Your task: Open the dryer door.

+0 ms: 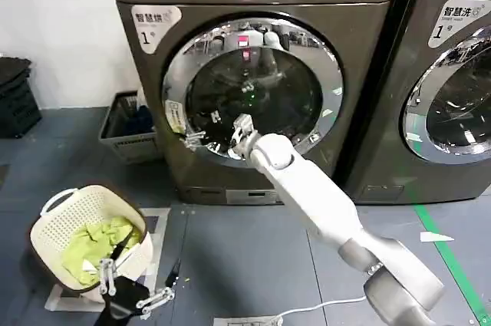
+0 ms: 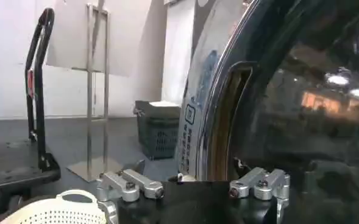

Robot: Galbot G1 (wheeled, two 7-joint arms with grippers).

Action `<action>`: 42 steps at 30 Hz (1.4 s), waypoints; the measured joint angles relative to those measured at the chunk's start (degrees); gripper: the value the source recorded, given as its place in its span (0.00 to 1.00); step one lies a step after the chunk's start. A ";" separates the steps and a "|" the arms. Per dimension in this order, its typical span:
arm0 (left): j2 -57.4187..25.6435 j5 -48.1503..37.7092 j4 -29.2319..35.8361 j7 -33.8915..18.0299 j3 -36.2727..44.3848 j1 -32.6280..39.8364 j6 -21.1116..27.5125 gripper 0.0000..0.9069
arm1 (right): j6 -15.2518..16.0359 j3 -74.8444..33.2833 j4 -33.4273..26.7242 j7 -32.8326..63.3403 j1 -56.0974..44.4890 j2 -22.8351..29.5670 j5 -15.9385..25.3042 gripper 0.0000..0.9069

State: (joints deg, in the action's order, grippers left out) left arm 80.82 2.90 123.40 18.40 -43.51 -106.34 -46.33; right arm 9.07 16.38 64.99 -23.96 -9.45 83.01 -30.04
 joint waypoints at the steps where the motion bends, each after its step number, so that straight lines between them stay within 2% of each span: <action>1: 0.03 0.00 0.04 0.00 0.00 0.00 0.00 1.00 | 0.02 0.16 0.00 -0.08 0.12 0.10 -0.04 1.00; 15: 0.36 0.10 0.12 0.00 0.08 0.01 -0.07 1.00 | 0.08 2.38 -0.17 -1.49 1.01 1.17 -0.19 1.00; 28: 0.09 -0.24 0.16 -0.37 -0.26 0.34 0.57 1.00 | -0.45 3.60 3.55 -7.66 -0.04 -2.16 -2.56 1.00; 34: -0.13 -2.57 0.38 -0.62 -1.55 0.96 3.80 1.00 | -0.43 4.31 6.13 -9.34 -0.49 -4.11 -3.70 1.00; 42: -1.34 -7.90 0.77 -1.94 -5.53 4.11 11.68 1.00 | -0.37 5.30 10.20 -9.81 -1.14 -6.63 -5.31 1.00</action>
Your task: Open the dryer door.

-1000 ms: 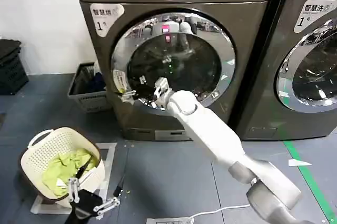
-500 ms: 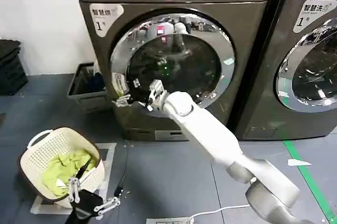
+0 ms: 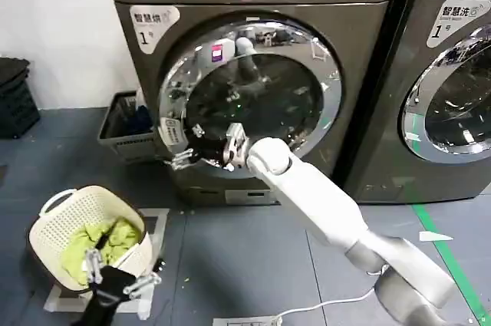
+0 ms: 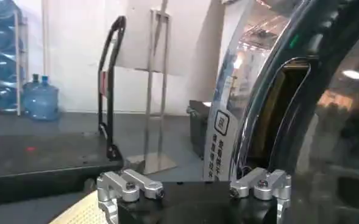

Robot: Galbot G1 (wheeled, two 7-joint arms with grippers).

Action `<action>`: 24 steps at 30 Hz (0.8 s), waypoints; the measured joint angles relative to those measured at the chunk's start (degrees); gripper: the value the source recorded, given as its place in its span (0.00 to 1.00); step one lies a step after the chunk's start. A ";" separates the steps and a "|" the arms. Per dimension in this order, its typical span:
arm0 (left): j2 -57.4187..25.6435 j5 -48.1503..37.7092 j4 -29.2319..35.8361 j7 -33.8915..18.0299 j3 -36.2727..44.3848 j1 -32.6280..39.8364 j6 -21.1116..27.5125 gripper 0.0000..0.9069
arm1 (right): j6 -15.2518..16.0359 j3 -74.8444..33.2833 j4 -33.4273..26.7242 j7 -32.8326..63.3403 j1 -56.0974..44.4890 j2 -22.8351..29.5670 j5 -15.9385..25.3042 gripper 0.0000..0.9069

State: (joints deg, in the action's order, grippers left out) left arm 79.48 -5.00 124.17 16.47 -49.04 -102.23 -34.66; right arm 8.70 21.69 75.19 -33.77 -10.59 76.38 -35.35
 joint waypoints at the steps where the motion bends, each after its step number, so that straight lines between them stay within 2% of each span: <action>1: -0.15 -0.42 0.01 0.02 -0.41 0.43 0.98 1.00 | 0.02 0.10 0.48 -0.04 -0.15 -0.28 -0.32 1.00; 9: -1.66 -3.12 -0.22 -0.13 -2.24 6.24 9.25 1.00 | 0.08 1.04 5.13 -0.28 -1.48 -3.26 -3.13 1.00; 18: -4.09 -4.71 -1.61 -0.59 -0.86 13.16 15.02 1.00 | -1.13 1.07 12.04 -2.83 -3.80 -9.19 -5.29 1.00; 24: -5.71 -4.75 -2.70 -1.22 0.82 16.92 16.97 1.00 | -2.86 0.75 15.50 -6.05 -5.21 -13.24 -6.79 1.00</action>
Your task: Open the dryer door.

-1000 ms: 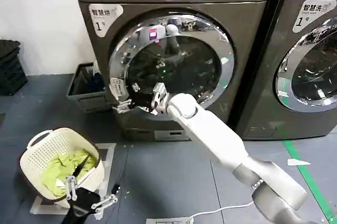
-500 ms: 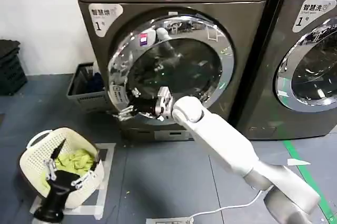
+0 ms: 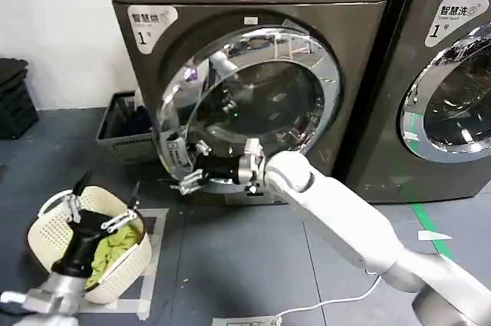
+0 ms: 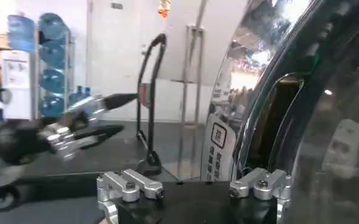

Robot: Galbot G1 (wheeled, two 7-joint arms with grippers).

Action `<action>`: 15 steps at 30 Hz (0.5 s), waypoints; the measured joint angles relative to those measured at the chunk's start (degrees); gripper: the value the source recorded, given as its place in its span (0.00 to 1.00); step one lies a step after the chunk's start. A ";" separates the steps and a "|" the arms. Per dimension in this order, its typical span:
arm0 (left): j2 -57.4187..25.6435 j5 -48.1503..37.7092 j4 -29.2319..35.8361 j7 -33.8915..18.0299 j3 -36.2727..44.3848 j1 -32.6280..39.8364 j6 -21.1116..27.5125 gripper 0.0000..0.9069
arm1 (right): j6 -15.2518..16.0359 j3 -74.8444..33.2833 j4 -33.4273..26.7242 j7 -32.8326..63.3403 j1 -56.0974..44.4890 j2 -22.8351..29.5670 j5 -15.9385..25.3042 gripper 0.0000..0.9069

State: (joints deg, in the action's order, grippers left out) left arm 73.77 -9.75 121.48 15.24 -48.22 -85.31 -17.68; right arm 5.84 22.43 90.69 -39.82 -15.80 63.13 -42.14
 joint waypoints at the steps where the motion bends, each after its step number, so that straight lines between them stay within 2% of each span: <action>1: -0.26 -0.02 -0.09 -0.11 0.26 0.53 0.24 1.00 | -0.45 -0.15 0.47 -0.63 -0.26 -0.66 -0.32 1.00; 10: -2.97 -1.31 -1.44 -1.31 2.19 4.35 3.95 1.00 | -4.86 -1.96 3.67 -8.93 -2.82 -6.26 -2.19 1.00; 15: -4.10 -0.61 -3.39 -2.85 3.64 6.51 5.48 1.00 | -5.73 -3.52 4.70 -15.01 -4.07 -8.81 -3.19 1.00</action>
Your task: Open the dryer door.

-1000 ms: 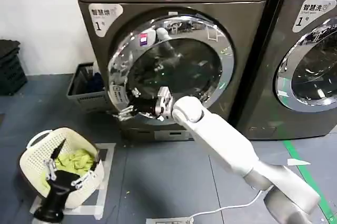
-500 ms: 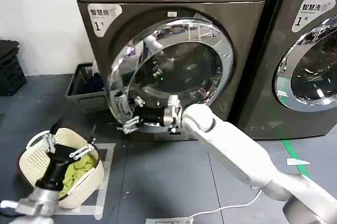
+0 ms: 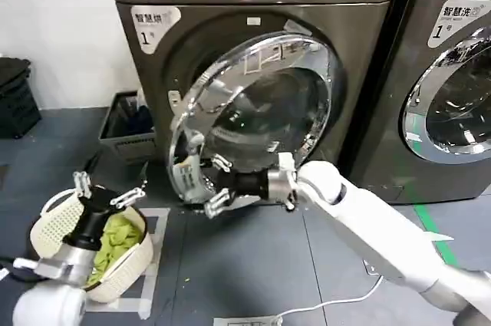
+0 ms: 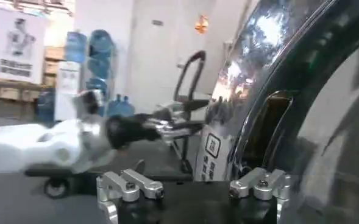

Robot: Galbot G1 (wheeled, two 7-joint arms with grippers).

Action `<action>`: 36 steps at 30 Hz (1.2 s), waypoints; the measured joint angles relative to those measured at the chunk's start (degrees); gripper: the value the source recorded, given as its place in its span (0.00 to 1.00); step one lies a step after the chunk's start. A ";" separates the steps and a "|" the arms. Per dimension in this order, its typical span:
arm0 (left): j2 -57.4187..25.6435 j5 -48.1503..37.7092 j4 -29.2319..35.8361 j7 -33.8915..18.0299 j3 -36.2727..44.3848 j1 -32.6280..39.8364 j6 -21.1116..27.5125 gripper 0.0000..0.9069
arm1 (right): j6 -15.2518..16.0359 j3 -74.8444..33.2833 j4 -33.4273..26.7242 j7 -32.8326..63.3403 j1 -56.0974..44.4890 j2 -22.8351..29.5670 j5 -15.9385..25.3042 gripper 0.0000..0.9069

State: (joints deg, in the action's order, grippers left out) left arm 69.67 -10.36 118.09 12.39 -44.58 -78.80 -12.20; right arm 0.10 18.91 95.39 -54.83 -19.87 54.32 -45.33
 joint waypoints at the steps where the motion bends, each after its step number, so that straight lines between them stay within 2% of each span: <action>1: -0.24 0.00 -0.36 -0.20 0.37 0.53 0.19 1.00 | -0.21 -0.33 0.26 -0.95 -0.27 -0.52 -0.05 1.00; 11: -4.15 2.27 -3.82 -0.07 5.30 5.41 -0.33 1.00 | -1.74 -4.74 3.60 -9.21 -3.83 -6.88 -0.55 1.00; 21: -11.37 4.80 -5.84 1.98 16.62 11.18 -3.26 1.00 | -3.29 -13.70 8.69 -12.02 -12.15 -15.28 -0.71 1.00; 25: -12.87 5.13 -6.68 2.39 21.96 13.85 -3.64 1.00 | -4.49 -21.83 11.05 -12.53 -20.15 -18.58 -0.74 1.00; 30: -13.26 4.61 -7.26 2.56 28.02 17.20 -4.10 1.00 | -9.37 -36.08 13.22 -9.13 -34.33 -22.79 -1.15 1.00; 36: -13.67 3.93 -7.32 2.77 33.98 20.82 -4.96 1.00 | -13.57 -57.59 16.25 -4.85 -55.91 -22.99 -2.18 1.00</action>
State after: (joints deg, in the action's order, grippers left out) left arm 56.01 -6.43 110.77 15.16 -10.60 -57.98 -17.16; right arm -13.46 -38.68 111.64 -59.68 -75.79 31.33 -47.52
